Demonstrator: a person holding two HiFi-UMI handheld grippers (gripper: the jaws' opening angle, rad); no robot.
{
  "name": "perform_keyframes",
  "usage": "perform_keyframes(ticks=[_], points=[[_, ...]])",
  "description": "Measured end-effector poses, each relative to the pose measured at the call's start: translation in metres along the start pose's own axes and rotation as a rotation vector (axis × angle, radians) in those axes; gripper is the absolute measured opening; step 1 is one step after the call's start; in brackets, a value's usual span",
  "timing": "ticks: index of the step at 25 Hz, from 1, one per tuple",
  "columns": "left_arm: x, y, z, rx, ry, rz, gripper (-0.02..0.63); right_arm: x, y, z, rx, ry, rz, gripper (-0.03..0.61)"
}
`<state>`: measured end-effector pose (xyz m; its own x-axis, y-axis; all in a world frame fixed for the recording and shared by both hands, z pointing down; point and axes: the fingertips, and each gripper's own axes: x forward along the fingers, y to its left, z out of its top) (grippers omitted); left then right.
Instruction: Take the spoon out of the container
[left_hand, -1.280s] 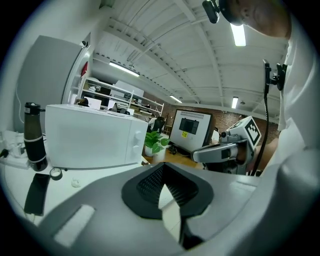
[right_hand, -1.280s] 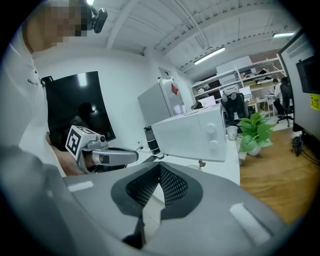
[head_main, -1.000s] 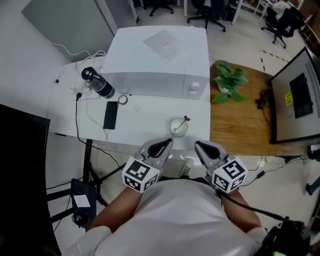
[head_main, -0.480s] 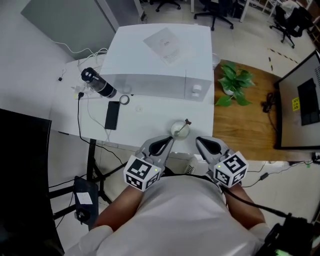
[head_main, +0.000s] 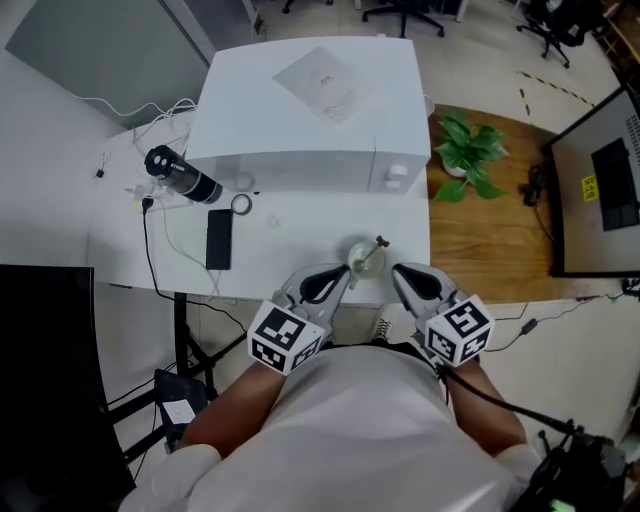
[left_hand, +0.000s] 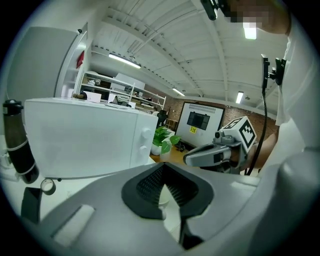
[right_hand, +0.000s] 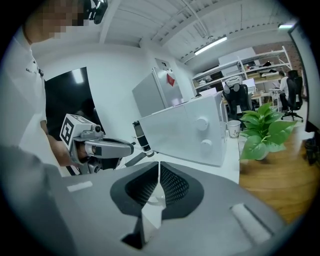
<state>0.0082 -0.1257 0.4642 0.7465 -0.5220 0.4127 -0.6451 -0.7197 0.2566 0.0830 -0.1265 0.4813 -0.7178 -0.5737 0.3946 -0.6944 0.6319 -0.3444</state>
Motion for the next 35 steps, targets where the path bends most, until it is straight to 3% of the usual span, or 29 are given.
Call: perform_keyframes(ticks=[14,21,35], points=[[0.005,0.021,-0.016,-0.050,0.029,-0.043,0.005,0.035,-0.032,-0.016,-0.024,0.096,-0.088,0.070],[0.009,0.028,-0.018,-0.062,0.042,-0.040,0.005,0.056,-0.052,-0.028,-0.025,0.155,-0.090,0.112],[0.007,0.037,-0.018,-0.081,0.046,-0.017,0.005,0.072,-0.058,-0.040,0.013,0.179,-0.066,0.112]])
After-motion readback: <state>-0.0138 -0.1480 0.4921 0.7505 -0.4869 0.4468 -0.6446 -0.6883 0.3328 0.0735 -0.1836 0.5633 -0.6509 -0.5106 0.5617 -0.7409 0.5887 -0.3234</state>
